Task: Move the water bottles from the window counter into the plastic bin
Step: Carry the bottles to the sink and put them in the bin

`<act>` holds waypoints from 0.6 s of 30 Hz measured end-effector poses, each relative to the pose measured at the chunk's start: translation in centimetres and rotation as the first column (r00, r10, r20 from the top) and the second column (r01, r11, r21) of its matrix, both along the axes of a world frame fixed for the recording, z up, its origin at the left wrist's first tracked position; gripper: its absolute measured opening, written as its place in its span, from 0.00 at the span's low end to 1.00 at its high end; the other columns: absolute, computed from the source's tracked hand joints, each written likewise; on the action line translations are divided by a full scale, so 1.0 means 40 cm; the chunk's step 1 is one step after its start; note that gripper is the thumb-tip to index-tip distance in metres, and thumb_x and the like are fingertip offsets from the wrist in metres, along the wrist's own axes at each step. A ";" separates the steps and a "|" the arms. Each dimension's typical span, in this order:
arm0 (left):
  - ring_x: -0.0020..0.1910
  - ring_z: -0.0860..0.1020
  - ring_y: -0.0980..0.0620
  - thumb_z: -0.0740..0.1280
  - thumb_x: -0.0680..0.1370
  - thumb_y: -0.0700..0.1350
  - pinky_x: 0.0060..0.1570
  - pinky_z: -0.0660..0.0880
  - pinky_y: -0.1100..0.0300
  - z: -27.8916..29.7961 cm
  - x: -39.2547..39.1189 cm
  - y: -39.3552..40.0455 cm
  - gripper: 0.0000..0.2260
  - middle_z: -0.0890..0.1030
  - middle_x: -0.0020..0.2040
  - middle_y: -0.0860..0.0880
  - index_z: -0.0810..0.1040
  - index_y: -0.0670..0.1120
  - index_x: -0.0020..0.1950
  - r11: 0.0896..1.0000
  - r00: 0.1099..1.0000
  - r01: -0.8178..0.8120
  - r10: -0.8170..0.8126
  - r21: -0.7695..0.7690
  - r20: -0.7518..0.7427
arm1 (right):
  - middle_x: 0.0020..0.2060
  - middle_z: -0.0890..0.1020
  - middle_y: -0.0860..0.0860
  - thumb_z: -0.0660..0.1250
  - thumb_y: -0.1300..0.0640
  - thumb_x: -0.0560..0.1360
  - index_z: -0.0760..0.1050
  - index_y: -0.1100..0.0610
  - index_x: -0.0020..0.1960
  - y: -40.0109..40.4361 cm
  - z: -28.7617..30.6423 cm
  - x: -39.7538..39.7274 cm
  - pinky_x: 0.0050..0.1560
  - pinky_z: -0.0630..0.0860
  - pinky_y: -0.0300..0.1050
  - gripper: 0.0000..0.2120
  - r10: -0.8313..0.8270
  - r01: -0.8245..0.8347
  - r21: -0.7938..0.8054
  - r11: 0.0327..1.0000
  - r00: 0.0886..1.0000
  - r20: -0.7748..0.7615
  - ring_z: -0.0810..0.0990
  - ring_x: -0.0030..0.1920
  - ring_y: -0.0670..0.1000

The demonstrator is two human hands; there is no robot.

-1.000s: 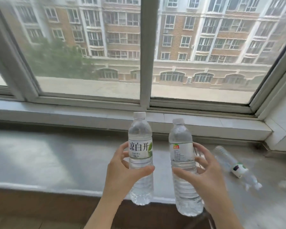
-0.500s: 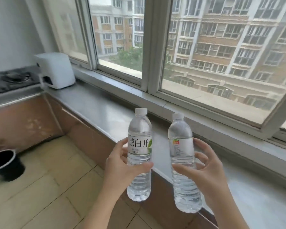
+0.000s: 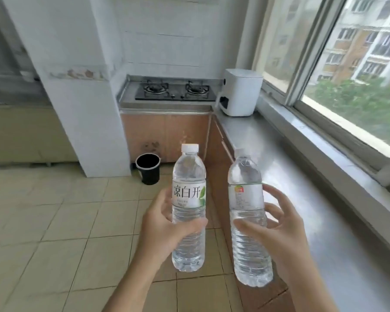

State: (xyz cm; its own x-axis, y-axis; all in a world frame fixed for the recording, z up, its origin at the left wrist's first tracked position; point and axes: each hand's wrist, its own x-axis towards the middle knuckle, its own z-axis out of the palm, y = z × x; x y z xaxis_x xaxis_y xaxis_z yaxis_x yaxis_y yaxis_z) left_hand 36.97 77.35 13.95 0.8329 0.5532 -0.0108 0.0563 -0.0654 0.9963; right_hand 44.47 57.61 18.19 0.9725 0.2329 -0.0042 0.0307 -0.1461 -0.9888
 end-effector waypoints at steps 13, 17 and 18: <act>0.47 0.83 0.57 0.82 0.52 0.52 0.50 0.81 0.52 -0.018 0.121 0.377 0.36 0.83 0.52 0.61 0.75 0.68 0.57 0.868 0.867 -0.497 0.497 0.003 -0.051 | 0.46 0.85 0.49 0.82 0.64 0.57 0.73 0.40 0.59 0.535 -0.023 0.321 0.44 0.82 0.56 0.37 0.515 -0.517 -0.026 0.856 0.855 -0.053 0.85 0.43 0.49; 0.44 0.83 0.62 0.82 0.52 0.51 0.41 0.77 0.67 -0.029 0.113 0.520 0.35 0.83 0.50 0.61 0.75 0.67 0.56 0.792 0.790 -0.610 0.609 0.003 -0.062 | 0.46 0.85 0.49 0.81 0.66 0.58 0.74 0.39 0.58 0.727 -0.036 0.349 0.42 0.81 0.50 0.36 0.635 -0.637 -0.044 0.770 0.771 -0.052 0.85 0.42 0.47; 0.44 0.82 0.64 0.81 0.51 0.51 0.39 0.75 0.70 -0.032 0.110 0.561 0.35 0.83 0.49 0.64 0.75 0.66 0.55 0.775 0.774 -0.632 0.630 -0.001 -0.068 | 0.45 0.85 0.49 0.81 0.66 0.58 0.74 0.40 0.58 0.779 -0.042 0.354 0.41 0.81 0.48 0.36 0.657 -0.659 -0.046 0.751 0.752 -0.051 0.85 0.42 0.47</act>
